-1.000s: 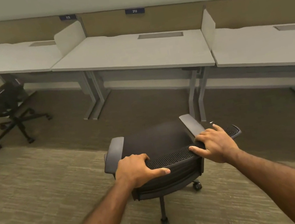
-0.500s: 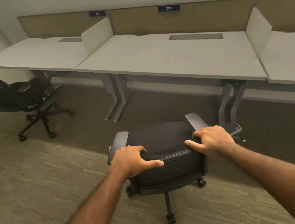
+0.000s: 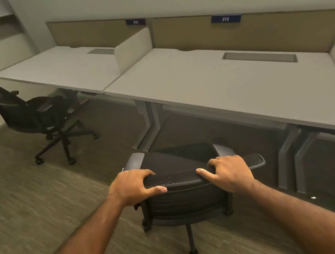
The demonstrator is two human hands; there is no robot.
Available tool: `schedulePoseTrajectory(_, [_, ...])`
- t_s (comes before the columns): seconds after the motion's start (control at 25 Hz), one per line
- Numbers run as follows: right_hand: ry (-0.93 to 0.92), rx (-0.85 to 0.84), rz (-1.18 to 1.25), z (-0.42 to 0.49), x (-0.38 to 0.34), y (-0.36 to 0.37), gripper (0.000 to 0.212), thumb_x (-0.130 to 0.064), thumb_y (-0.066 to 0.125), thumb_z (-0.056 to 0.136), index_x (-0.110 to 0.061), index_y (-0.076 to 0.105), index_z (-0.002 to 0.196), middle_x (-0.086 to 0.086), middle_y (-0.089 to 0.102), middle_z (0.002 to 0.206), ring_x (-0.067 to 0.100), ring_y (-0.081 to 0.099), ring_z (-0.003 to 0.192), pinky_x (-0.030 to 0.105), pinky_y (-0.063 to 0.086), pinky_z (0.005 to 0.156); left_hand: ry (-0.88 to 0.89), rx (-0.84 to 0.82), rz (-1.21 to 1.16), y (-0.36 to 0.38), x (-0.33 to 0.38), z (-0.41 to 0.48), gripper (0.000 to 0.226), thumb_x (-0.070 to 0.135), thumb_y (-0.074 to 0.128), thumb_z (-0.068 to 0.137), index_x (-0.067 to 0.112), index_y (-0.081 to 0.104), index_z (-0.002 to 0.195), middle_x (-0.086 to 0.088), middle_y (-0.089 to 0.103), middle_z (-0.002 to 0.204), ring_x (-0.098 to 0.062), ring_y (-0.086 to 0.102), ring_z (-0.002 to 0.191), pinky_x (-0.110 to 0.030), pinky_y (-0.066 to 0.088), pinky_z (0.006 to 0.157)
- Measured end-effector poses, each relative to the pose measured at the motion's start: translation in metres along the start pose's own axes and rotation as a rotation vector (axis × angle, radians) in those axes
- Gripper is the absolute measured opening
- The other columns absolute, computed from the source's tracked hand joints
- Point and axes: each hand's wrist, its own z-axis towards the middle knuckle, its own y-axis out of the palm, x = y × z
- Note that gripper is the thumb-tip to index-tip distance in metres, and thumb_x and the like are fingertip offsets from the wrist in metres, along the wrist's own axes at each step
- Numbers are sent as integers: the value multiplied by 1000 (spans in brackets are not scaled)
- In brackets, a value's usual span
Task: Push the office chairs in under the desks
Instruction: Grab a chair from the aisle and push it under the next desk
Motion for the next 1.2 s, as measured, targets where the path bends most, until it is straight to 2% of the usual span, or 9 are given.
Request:
schedulePoseTrajectory(0.08, [16,-24,30,34,-10,4,90,-95,2,76,-25,58,72,-8,58,68,16,56,69,37,35,67,31,-27,9,-11,-35,32,109,111,21,54,40,65,125,15,73,112,-12,67,105,-37,48,90])
schedulePoseTrajectory(0.16, [25,-60,72,64,-20,6,86,-100,7,73,-24,48,67,-8,50,65,14,49,63,36,32,64,73,-57,31,-20,-72,65,111,110,15,56,41,64,127,13,73,114,-15,67,108,-38,46,90])
schedulePoseTrajectory(0.32, [18,-157,98,128,-47,7,92,-107,19,63,-23,53,76,-10,51,75,14,51,68,36,33,62,138,-132,66,-43,-148,125,111,107,7,59,40,64,126,12,74,112,-14,66,107,-35,47,88])
schedulePoseTrajectory(0.48, [135,-208,117,182,-72,14,102,-111,17,54,-26,59,92,-7,56,88,18,59,81,39,43,68,225,-210,119,-72,-210,184,82,91,28,81,35,66,127,13,72,120,-11,65,111,-30,44,87])
schedulePoseTrajectory(0.56, [181,-208,120,203,-84,19,99,-112,16,52,-27,54,81,-7,58,79,18,57,76,37,39,62,256,-227,144,-79,-228,208,61,75,39,95,32,68,126,12,72,123,-11,64,113,-30,44,89])
schedulePoseTrajectory(0.64, [208,-190,129,224,-95,19,94,-113,15,50,-27,47,71,-8,56,68,12,51,65,33,30,53,268,-189,155,-83,-242,227,52,66,39,101,31,70,123,11,73,121,-11,64,111,-32,43,89])
schedulePoseTrajectory(0.8, [246,-221,130,263,-100,16,97,-113,15,48,-28,53,75,-10,56,67,8,45,60,30,28,51,239,-112,196,-87,-261,259,63,68,25,94,35,72,120,14,75,113,-9,65,107,-34,45,94])
schedulePoseTrajectory(1.04, [261,-246,134,305,-98,18,96,-109,20,56,-23,56,80,-5,60,73,13,53,66,35,34,58,175,-82,164,-91,-282,304,81,80,16,83,36,75,113,13,77,101,-10,68,93,-34,51,83])
schedulePoseTrajectory(1.2, [248,-225,120,330,-95,22,91,-108,20,59,-23,50,73,-5,59,70,12,52,63,33,31,54,164,-35,137,-92,-293,326,78,80,18,82,36,76,112,15,77,103,-8,68,92,-31,49,76])
